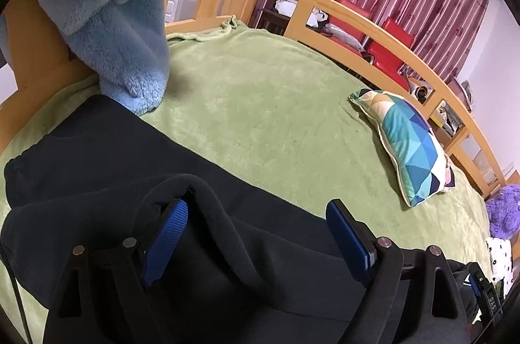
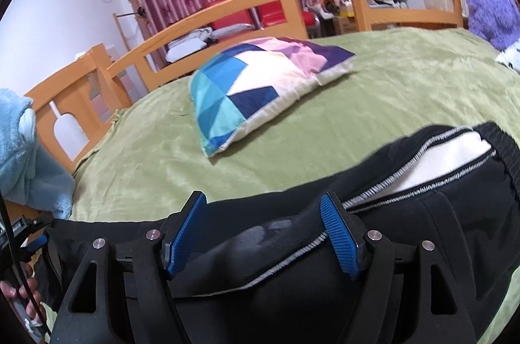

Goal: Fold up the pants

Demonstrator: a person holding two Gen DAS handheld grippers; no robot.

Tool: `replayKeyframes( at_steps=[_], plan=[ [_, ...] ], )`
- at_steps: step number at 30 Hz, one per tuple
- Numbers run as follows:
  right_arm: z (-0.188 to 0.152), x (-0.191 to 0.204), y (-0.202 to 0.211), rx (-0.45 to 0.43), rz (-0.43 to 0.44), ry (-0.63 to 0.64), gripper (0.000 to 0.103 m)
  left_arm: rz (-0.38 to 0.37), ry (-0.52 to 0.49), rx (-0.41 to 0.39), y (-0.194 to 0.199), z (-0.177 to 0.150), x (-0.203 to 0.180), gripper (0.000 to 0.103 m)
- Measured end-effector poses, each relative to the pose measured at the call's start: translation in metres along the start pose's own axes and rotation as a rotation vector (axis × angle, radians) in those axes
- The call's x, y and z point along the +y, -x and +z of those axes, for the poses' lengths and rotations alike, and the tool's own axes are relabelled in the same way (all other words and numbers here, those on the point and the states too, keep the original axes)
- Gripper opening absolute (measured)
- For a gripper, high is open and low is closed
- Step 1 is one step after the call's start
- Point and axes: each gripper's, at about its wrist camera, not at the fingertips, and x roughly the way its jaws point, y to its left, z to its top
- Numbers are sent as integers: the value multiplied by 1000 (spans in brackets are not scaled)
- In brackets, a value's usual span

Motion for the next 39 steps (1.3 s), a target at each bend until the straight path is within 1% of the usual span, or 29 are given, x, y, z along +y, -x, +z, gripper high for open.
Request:
replayKeyframes(
  at_steps=[5, 8, 12, 14, 18, 20, 24, 27, 30, 32, 34, 36, 39],
  plan=[
    [1, 20, 9, -9, 24, 59, 72, 2, -21, -46, 9, 0, -5, 86],
    [-2, 30, 10, -6, 39, 80, 72, -14, -42, -58, 14, 1, -9, 86],
    [-6, 38, 11, -16, 10, 103, 72, -46, -43, -63, 17, 0, -11, 86],
    [-8, 40, 9, -16, -3, 114, 72, -46, -41, -69, 18, 0, -11, 85],
    [-12, 41, 8, -25, -20, 123, 72, -28, -70, -85, 19, -1, -15, 85],
    [-12, 40, 6, -24, -25, 128, 72, -41, -77, -85, 20, -2, -17, 85],
    [-14, 34, -2, -13, -64, 98, 72, -21, -111, -90, 21, -3, -21, 85],
    [-14, 27, -9, 33, -35, 50, 72, -3, -141, -93, 20, -4, -25, 85],
    [-14, 25, -13, 62, -36, 38, 72, -1, -162, -82, 20, -3, -27, 85],
    [-14, 26, -12, 69, -34, 39, 72, 10, -179, -79, 20, -3, -28, 85],
    [-14, 28, -7, 64, -34, 34, 72, 31, -191, -93, 24, -3, -29, 85],
    [-13, 32, -1, 58, -33, 41, 72, 23, -191, -101, 28, -2, -30, 85],
    [-15, 38, 18, 38, -57, 59, 72, -14, -197, -104, 36, -1, -32, 85]
  ],
)
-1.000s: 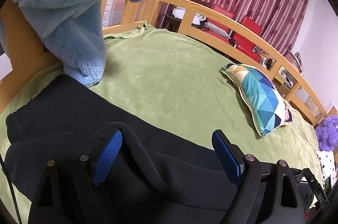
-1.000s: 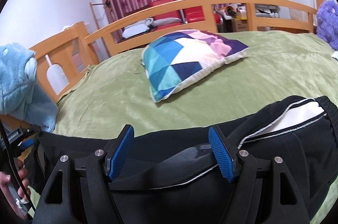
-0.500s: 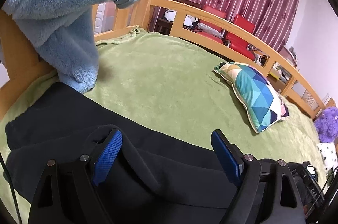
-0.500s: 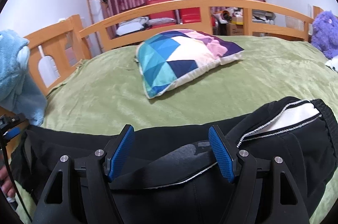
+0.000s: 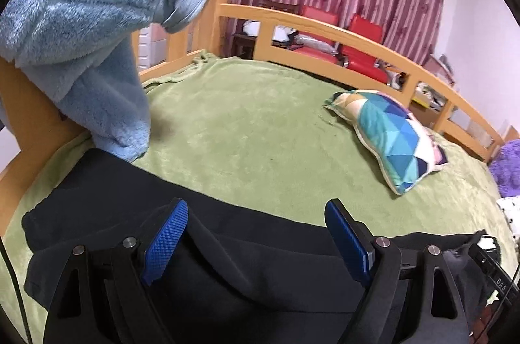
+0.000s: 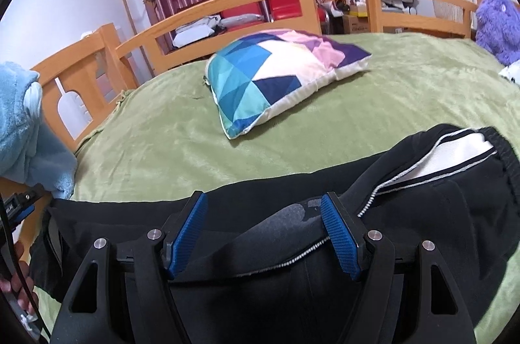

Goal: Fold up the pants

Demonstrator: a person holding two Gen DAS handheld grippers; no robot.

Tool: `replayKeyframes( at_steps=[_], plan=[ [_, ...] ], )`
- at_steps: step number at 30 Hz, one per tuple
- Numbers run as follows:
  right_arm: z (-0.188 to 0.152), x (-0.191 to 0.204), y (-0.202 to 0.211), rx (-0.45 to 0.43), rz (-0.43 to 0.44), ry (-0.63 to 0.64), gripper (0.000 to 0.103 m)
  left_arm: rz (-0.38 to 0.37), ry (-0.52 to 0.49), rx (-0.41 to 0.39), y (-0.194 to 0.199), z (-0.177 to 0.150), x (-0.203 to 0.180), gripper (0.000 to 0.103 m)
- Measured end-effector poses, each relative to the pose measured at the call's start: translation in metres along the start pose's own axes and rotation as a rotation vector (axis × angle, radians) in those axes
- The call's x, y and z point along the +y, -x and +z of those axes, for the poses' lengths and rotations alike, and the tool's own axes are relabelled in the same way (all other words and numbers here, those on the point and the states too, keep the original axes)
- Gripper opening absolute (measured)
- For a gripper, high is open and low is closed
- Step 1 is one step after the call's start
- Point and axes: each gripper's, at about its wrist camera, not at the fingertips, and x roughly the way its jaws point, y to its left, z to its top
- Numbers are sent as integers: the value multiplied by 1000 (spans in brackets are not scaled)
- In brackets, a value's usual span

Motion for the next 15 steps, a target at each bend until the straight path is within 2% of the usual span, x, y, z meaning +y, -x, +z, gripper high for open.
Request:
replayKeyframes(
  at_steps=[5, 7, 9, 12, 15],
  plan=[
    [-15, -12, 37, 21, -46, 22, 72, -83, 11, 9, 21, 3, -7, 85],
    [-25, -24, 52, 37, -59, -3, 72, -80, 10, 2, 30, 1, -11, 86],
    [-37, -38, 64, 65, -56, -16, 72, -60, 10, 28, 40, -6, -14, 86],
    [-59, -55, 77, 100, -88, -2, 72, -52, 10, 73, 58, -32, -7, 86],
    [-83, -77, 82, 130, -85, -80, 72, -48, 27, 146, 69, -68, 11, 86]
  ],
)
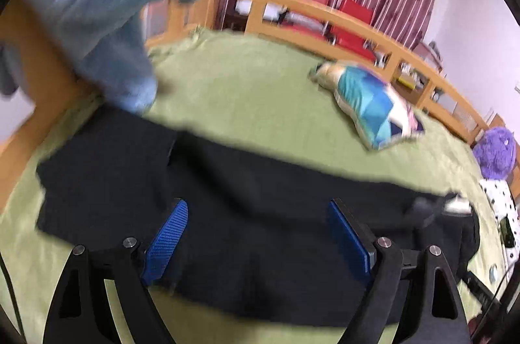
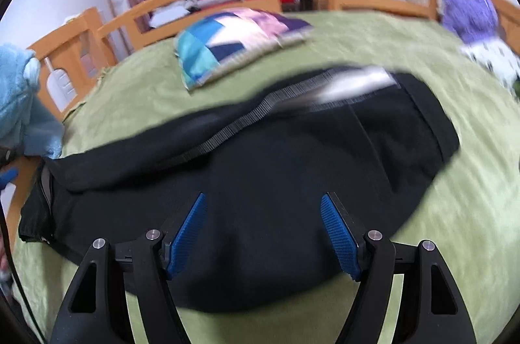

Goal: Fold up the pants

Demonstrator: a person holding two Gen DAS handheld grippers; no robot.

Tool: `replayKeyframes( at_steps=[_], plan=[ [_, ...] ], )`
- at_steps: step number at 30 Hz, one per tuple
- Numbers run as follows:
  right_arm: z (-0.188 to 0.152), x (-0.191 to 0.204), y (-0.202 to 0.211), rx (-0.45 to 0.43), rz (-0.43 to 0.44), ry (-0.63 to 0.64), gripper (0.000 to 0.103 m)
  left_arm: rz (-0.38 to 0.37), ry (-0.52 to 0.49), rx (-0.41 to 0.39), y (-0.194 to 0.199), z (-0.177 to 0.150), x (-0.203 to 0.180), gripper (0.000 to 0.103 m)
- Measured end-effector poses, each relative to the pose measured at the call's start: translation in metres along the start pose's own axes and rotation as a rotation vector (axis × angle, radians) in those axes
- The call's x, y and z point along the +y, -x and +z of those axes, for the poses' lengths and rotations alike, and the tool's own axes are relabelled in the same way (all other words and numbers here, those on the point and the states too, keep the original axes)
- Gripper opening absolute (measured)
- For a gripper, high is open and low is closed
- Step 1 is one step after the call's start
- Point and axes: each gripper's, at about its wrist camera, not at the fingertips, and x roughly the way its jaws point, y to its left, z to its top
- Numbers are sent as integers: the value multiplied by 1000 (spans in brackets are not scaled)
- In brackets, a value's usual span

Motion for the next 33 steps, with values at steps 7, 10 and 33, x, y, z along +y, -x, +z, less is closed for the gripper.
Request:
replayKeyframes(
  at_steps=[7, 10, 33],
  plan=[
    [-45, -43, -2, 68, 89, -174, 72, -5, 138, 165, -9, -77, 57, 86],
    [-46, -51, -4, 69, 78, -197, 72, -17, 219, 214, -18, -98, 82, 85],
    [-7, -58, -80, 68, 70, -304, 43, 42, 278, 179, -98, -50, 67, 57]
  ],
)
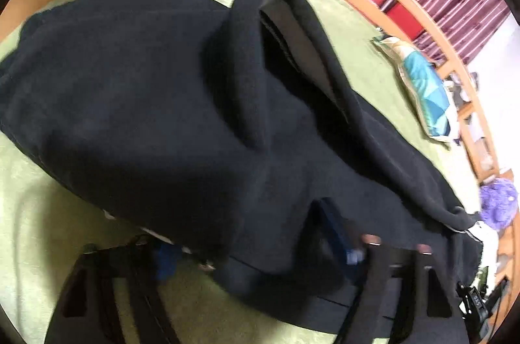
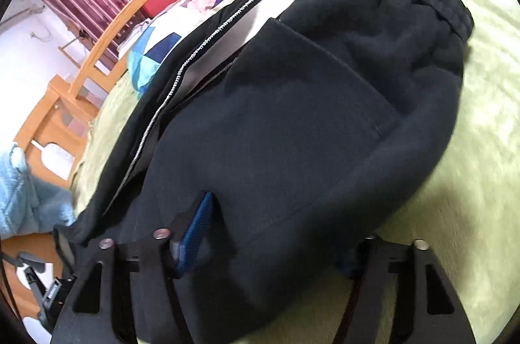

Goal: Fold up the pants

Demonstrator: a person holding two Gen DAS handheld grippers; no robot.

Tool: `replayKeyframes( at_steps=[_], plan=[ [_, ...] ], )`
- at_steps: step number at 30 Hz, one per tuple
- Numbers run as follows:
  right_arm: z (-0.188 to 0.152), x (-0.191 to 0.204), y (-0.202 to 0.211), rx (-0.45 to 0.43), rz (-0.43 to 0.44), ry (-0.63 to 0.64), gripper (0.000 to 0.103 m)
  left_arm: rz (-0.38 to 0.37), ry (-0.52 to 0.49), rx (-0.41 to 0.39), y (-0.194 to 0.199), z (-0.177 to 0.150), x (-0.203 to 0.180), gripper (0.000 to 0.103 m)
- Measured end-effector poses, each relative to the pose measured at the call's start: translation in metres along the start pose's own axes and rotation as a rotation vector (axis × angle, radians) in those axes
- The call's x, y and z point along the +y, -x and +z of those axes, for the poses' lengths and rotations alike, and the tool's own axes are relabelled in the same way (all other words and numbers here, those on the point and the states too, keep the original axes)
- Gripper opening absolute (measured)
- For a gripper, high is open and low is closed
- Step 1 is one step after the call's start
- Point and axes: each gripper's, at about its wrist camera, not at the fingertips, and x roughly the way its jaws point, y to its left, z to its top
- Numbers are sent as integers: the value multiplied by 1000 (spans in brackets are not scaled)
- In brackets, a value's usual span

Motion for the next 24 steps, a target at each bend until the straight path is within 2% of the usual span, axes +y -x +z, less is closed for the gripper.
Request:
replayKeyframes(
  at_steps=[1, 2, 3, 6, 11, 17, 21, 24],
  plan=[
    [0, 1, 0, -7, -23, 16, 30, 17, -3, -3, 1, 0, 1, 41],
    [0, 2, 1, -15, -22, 29, 19, 30, -15, -3, 2, -1, 2, 34],
    [0, 2, 4, -26, -18, 35, 16, 29, -22, 0, 3, -2, 3, 25],
    [-1, 2, 18, -51, -22, 37, 13, -18, -4, 14, 14, -3, 9, 17],
    [-7, -5, 53, -56, -10, 32, 12, -41, -3, 13, 44, -16, 15, 11],
    [-31, -24, 114, -74, -43, 66, 11, -61, -31, 52, 83, -57, 21, 10],
    [-54, -56, 159, -67, -74, 58, 11, -101, -33, 101, 112, -105, 30, 10],
    [-76, -89, 198, -67, -108, 63, 11, -116, -72, 134, 132, -145, 33, 11]
  ],
)
